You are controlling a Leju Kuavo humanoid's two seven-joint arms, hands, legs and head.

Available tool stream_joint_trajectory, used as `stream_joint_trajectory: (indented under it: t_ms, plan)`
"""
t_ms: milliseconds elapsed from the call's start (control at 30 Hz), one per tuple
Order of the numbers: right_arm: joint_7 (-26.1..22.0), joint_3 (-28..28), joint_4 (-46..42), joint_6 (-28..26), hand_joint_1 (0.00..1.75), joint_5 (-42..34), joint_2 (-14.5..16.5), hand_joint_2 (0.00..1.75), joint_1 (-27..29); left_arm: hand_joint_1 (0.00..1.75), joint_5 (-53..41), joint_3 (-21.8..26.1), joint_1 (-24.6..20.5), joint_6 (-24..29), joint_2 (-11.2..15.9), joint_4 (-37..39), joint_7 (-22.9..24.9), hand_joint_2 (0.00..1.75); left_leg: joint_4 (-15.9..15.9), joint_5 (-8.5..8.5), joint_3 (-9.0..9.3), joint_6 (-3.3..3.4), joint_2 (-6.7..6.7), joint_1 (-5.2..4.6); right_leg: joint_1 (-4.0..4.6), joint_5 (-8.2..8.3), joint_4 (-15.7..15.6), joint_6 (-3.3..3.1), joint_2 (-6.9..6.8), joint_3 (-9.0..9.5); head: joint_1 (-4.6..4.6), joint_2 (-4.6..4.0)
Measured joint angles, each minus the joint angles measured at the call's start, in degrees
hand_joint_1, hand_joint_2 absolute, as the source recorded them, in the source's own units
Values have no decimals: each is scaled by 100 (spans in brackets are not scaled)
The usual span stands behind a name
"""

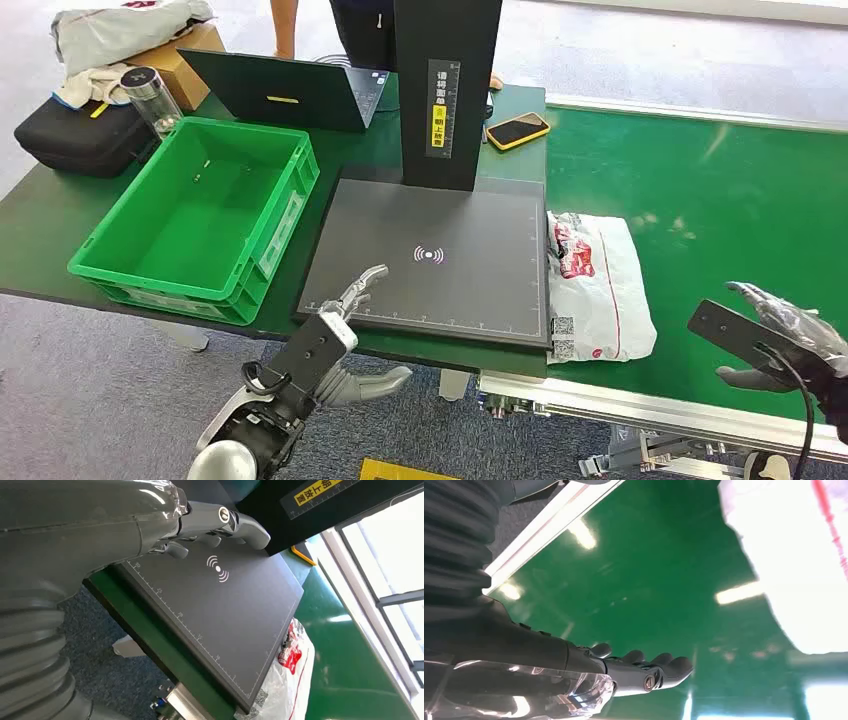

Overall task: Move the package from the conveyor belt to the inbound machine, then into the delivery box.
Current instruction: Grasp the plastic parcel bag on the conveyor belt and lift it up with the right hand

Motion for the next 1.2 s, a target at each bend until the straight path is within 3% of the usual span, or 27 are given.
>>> stream_joint_trajectory:
  t_ms: [167, 400, 633, 933, 1200]
  plan:
    - [20, 640, 50, -11, 0, 175, -24, 175, -573, 0, -1, -14, -13, 0, 26, 47, -21, 175, -2, 1, 2, -1, 6, 1, 1, 1, 1, -1, 7, -1, -1, 2]
    - [-186, 2312, 781, 46, 0, 395, 36, 175, -2248, 0, 60, -90, -187, 18, 93, 155, -84, 175, -1, 10, 3, 1, 10, 2, 2, 9, 5, -2, 10, 3, 1, 1]
    - [-316, 4017, 2168, 53, 0, 430, 593, 175, -3794, 0, 251, -238, -493, 95, 134, 296, -50, 175, 2, 20, 3, 1, 1, 3, 3, 15, 6, -3, -2, 2, -1, 2]
    - [-324, 4981, 3339, 14, 0, 489, 1117, 175, -4414, 0, 301, -307, -635, 123, 163, 420, 21, 175, 2, 20, -4, 1, -3, 3, 3, 14, 6, -3, -5, 0, -1, 1]
    - [-298, 5416, 3992, 121, 0, 606, 1336, 175, -4729, 0, 307, -308, -680, 134, 176, 498, 26, 175, 3, 20, -3, 1, -5, 3, 3, 15, 6, -2, -6, 0, -1, 2]
